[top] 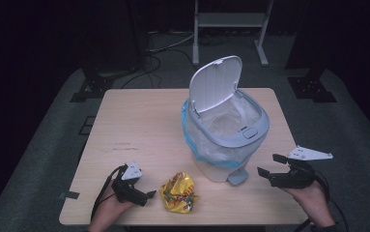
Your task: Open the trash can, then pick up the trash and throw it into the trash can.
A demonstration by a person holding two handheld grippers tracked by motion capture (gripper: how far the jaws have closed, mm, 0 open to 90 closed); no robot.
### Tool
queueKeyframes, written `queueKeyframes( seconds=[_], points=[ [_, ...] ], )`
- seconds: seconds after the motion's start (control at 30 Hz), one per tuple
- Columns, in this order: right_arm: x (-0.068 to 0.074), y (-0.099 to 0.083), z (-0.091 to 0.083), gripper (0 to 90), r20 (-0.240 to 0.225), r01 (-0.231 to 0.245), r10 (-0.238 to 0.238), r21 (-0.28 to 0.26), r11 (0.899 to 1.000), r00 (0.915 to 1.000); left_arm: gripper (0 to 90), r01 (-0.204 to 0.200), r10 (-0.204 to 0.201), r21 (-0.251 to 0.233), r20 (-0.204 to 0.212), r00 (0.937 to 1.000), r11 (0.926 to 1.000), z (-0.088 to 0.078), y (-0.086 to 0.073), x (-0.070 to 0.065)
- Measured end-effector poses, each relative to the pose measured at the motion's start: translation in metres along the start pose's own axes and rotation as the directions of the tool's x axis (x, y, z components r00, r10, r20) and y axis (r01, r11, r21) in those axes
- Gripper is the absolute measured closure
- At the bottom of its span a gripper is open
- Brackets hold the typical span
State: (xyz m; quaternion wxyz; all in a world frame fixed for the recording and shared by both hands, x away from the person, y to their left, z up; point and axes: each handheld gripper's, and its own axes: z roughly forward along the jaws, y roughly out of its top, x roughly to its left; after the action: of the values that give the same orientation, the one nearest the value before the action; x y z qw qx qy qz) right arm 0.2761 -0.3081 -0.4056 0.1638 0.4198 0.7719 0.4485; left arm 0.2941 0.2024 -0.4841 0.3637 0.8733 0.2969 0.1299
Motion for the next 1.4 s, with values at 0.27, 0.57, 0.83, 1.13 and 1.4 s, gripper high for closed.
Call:
queueKeyframes(
  seconds=[0.27, 0.57, 0.83, 1.13, 1.4],
  points=[
    [-0.002, -0.017, 0.010, 13.3, 0.010, -0.012, 0.011, 0.047, 0.999, 0.9999, 0.0, -0.004, 0.004, 0.001, 0.001, 1.0000, 1.0000, 0.000, 0.000, 0.000],
    [-0.005, -0.031, 0.024, 13.1, 0.051, -0.011, 0.007, 0.078, 0.997, 0.9987, 0.0, 0.010, -0.011, 0.005, 0.026, 0.9996, 0.9999, -0.003, 0.000, 0.001],
    [-0.012, -0.043, 0.042, 10.4, 0.072, -0.037, 0.027, 0.131, 0.991, 0.9970, 0.0, 0.001, 0.000, -0.025, 0.035, 0.9994, 0.9997, -0.012, 0.002, -0.004],
    [-0.019, -0.049, 0.048, 9.5, 0.117, -0.041, 0.025, 0.144, 0.989, 0.9928, 0.0, -0.013, 0.017, -0.059, 0.063, 0.9979, 0.9982, -0.019, 0.006, -0.016],
    [-0.017, -0.053, 0.057, 8.9, 0.139, -0.011, -0.017, 0.192, 0.981, 0.9901, 0.0, -0.022, 0.030, -0.078, 0.111, 0.9934, 0.9967, -0.024, 0.017, -0.027]
  ],
)
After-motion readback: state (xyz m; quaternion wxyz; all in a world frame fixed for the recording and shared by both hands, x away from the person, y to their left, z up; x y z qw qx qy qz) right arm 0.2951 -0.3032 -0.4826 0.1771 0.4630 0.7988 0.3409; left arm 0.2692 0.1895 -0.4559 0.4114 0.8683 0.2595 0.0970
